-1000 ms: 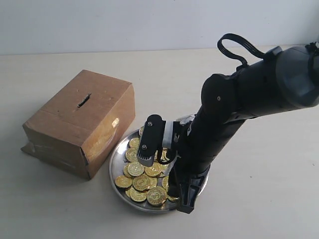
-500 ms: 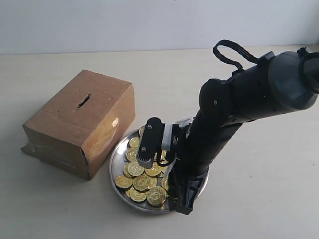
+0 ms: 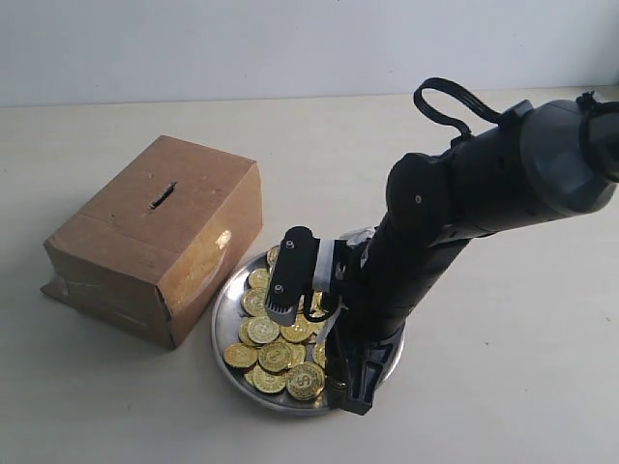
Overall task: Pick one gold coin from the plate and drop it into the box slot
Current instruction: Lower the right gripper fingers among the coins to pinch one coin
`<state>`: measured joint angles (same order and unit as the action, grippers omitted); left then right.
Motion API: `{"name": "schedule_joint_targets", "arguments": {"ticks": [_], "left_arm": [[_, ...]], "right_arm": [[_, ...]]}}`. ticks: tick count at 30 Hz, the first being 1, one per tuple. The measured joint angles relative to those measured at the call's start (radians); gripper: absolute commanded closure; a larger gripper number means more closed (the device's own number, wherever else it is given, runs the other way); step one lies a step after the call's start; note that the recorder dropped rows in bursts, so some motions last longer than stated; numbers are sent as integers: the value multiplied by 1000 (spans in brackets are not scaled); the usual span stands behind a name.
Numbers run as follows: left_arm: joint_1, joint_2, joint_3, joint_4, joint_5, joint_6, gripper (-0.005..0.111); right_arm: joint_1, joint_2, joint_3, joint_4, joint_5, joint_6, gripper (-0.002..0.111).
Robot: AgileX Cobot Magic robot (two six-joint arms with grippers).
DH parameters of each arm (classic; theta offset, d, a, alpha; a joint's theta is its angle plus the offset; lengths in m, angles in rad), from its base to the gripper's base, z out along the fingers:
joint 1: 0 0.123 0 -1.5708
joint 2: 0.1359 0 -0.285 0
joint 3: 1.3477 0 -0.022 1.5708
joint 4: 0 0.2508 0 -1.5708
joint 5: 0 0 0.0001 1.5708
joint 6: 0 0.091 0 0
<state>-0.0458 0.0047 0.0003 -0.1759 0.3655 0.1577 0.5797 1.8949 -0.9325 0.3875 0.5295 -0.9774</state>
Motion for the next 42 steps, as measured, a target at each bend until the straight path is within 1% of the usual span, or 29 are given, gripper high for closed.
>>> {"name": "schedule_joint_targets", "arguments": {"ticks": [9,20,22,26,28,30,42], "left_arm": [[0,0,0,0,0,0,107],[0,0,0,0,0,0,107],[0,0,0,0,0,0,107],[0,0,0,0,0,0,107],[0,0,0,0,0,0,107],[0,0,0,0,0,0,107],[0,0,0,0,0,0,107]], "right_arm": [[0,-2,0,0,0,0,91],[0,-55,0,-2,0,0,90],[0,-57,0,-2,0,0,86],[0,-57,0,-2,-12,0,69],[0,-57,0,3,-27,0,65],[0,-57,0,9,-38,0,63],[1,6,0,23,-52,-32,64]]}}
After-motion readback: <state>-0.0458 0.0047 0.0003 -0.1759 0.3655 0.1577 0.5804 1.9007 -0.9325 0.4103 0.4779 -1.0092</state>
